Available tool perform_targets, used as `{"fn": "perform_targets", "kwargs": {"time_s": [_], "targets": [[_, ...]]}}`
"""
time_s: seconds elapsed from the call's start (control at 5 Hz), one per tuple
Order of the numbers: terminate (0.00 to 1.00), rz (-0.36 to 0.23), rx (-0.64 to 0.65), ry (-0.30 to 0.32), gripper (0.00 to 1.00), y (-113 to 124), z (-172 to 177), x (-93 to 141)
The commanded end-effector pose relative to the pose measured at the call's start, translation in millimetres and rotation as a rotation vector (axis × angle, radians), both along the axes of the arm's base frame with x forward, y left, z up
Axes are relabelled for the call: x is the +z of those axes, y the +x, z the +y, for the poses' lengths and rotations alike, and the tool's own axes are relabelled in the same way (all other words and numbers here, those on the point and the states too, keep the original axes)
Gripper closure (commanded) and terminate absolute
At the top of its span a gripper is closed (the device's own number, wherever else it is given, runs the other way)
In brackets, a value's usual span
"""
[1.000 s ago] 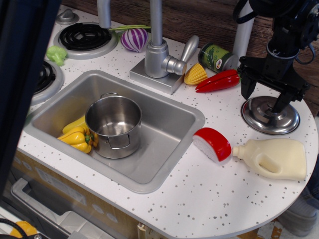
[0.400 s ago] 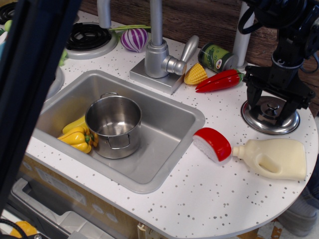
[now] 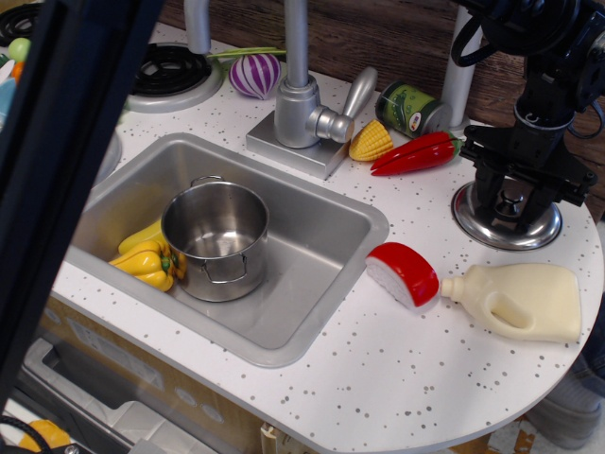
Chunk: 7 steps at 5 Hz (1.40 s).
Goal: Put lid on pot or pan
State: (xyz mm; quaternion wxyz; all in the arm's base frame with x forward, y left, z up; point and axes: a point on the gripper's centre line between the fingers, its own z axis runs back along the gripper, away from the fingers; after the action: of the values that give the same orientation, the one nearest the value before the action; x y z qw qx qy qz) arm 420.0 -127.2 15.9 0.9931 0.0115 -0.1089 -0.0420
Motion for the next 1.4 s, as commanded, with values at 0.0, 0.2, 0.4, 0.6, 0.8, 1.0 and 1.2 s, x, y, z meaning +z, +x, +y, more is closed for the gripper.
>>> {"fn": "perform_targets", "kwargs": {"time_s": [0.0, 0.2, 0.4, 0.6, 0.8, 1.0, 1.2], "targets": [[0.00, -0.058, -0.011, -0.010, 1.00, 12, -1, 22], [0.00, -0.057, -0.034, 0.036, 1.00, 11, 4, 42], [0.00, -0.015, -0.024, 0.088, 1.00, -3, 28, 76], [0.00, 0.008, -0.008, 0.131, 1.00, -23, 60, 104], [0.00, 0.010, 0.016, 0.165, 1.00, -52, 99, 111], [0.00, 0.014, 0.048, 0.174, 1.00, -94, 148, 102], [0.00, 0.038, 0.071, 0.186, 1.00, -123, 182, 96]]}}
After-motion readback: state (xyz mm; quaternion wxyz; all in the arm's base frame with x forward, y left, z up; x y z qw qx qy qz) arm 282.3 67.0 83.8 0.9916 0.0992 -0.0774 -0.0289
